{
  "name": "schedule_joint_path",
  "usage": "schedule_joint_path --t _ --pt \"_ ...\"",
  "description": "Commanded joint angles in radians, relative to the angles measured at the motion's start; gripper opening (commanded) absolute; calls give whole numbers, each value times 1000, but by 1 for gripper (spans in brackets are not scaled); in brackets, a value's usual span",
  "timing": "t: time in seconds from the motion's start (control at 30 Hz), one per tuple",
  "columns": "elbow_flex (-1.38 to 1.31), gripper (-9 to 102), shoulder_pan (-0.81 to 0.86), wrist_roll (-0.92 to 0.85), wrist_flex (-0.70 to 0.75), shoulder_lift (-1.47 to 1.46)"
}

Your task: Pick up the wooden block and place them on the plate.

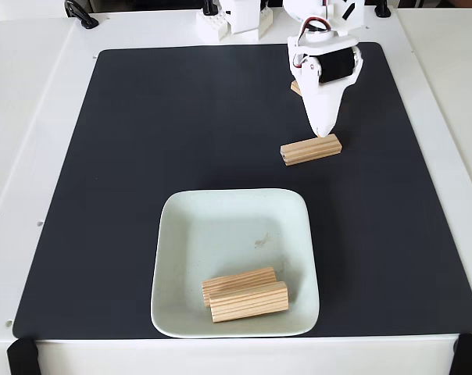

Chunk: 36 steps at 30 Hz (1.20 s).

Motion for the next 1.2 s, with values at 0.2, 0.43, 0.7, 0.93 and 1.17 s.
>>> schedule_joint_path --t 0.2,0.43,0.7,0.93,1.17 --pt "-34 0 -5 8 -5 5" --pt "-14 7 6 9 6 15" --pt "57 37 31 48 8 94" --pt "67 34 26 44 178 127" --pt "31 34 38 49 209 109"
